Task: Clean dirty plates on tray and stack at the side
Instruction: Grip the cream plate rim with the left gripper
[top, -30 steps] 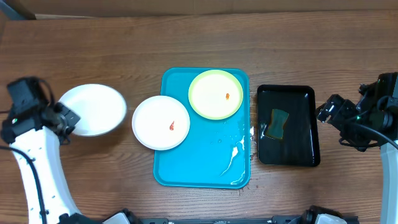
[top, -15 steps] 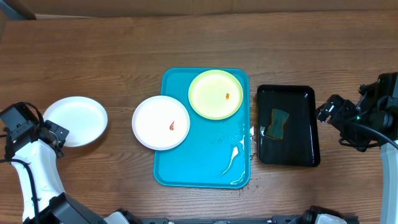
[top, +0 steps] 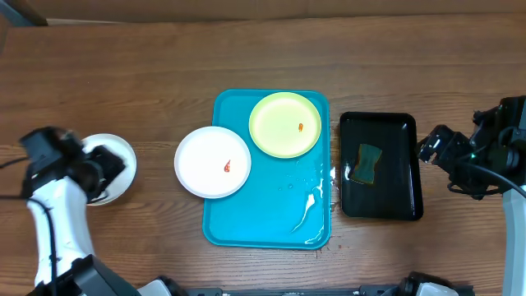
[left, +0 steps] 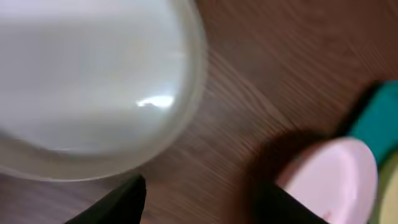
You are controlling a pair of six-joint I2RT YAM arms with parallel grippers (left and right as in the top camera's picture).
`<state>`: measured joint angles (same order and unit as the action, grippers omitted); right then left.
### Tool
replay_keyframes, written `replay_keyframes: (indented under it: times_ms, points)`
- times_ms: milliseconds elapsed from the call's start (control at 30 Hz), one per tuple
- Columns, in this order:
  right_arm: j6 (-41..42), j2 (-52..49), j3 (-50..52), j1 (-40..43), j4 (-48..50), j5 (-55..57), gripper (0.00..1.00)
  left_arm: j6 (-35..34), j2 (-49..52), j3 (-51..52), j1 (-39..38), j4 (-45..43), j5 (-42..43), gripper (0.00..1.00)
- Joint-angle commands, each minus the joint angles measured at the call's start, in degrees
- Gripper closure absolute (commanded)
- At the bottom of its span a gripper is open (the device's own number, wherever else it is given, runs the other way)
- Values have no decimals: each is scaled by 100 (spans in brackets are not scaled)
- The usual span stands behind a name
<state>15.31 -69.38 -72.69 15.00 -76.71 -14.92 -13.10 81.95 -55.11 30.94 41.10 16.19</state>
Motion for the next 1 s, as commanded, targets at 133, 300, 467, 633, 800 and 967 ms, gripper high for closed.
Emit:
replay_keyframes:
  times_ms: [133, 300, 467, 633, 800, 967]
  points:
    - [-942, 24, -35, -332, -35, -1049, 5, 1102, -31, -31, -2664, 361, -1272, 38]
    - [-935, 24, 31, -1051, -55, -1043, 6, 1187, 46, -26, -3375, 105, -2249, 43]
    - [-914, 22, 31, -1388, 2, -1001, 5, 706, 367, -22, -3189, 105, -2396, 44]
    - [-914, 20, 31, -1388, 7, -1003, 4, 667, 776, -22, -3069, 87, -2070, 55]
    - [-916, 20, 31, -1388, 11, -1001, 4, 667, 992, -22, -3163, 101, -1735, 89]
    - [-914, 17, 31, -1388, 35, -925, 2, 765, 903, -31, -3180, 282, -1327, 96]
